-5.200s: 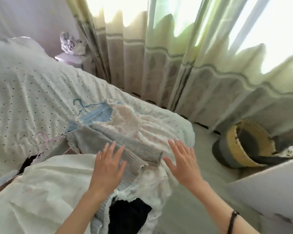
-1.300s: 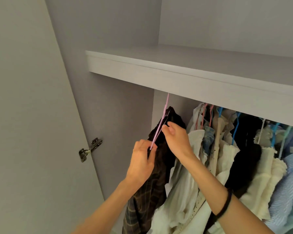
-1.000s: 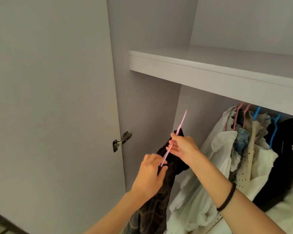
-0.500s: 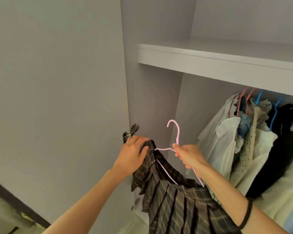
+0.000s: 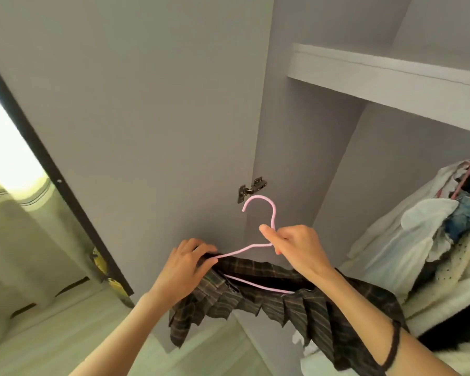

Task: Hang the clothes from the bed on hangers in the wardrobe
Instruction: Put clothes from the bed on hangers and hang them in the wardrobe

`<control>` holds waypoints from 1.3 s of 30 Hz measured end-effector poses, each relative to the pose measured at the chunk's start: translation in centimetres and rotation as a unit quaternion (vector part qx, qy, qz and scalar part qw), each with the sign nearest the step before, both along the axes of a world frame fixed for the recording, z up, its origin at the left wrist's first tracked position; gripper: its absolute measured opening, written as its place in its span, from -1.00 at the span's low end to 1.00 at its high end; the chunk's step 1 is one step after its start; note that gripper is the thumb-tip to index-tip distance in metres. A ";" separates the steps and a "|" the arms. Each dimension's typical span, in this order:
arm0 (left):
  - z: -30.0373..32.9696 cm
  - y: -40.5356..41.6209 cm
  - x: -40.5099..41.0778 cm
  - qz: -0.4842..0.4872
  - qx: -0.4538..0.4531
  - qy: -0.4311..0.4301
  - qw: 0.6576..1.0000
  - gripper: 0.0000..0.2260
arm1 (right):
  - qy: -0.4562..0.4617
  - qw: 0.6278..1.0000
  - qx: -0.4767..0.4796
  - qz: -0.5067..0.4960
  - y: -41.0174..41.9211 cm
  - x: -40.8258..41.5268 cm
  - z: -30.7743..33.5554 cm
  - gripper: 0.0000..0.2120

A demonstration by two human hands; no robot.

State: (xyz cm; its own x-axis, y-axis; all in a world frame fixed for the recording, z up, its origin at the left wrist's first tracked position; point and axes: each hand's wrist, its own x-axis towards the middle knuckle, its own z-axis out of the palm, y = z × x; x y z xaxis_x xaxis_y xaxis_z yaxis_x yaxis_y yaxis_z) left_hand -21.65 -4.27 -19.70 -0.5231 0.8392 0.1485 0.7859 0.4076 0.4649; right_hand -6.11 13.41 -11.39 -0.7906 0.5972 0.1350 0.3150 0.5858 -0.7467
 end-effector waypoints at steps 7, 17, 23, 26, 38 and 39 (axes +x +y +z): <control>1.0 -12.3 1.1 0.205 0.044 -0.018 0.978 -0.79 | 0.076 0.983 -0.077 0.145 -5.6 -4.9 -2.2 -0.50; 2.8 -30.0 8.7 0.383 0.010 0.058 0.922 -0.72 | 0.139 0.908 -0.050 0.393 -23.7 -10.0 -1.9 -0.55; 2.4 -41.1 16.2 0.506 0.003 0.129 0.853 -0.72 | 0.154 0.845 -0.081 0.506 -37.7 -9.8 -2.1 -0.58; 1.6 -46.0 20.7 0.593 0.022 0.162 0.788 -0.72 | 0.142 0.806 -0.068 0.570 -44.8 -8.8 -2.3 -0.56; 1.8 -55.2 35.3 0.830 0.070 0.167 0.528 -0.66 | 0.203 0.669 0.121 0.704 -61.0 -6.3 -5.5 -0.62; 1.7 -55.3 35.6 0.841 0.068 0.166 0.510 -0.66 | 0.214 0.663 0.134 0.705 -61.9 -6.4 -5.7 -0.60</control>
State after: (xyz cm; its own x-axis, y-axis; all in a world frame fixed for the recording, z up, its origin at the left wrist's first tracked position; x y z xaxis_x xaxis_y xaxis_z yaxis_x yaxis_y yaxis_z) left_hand 13.97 -59.57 -18.00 -0.4131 -0.7854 0.4609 -0.5779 0.6172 0.5339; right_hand -12.47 -48.45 -17.05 -0.3929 -0.7852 0.4786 -0.8932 0.2022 -0.4016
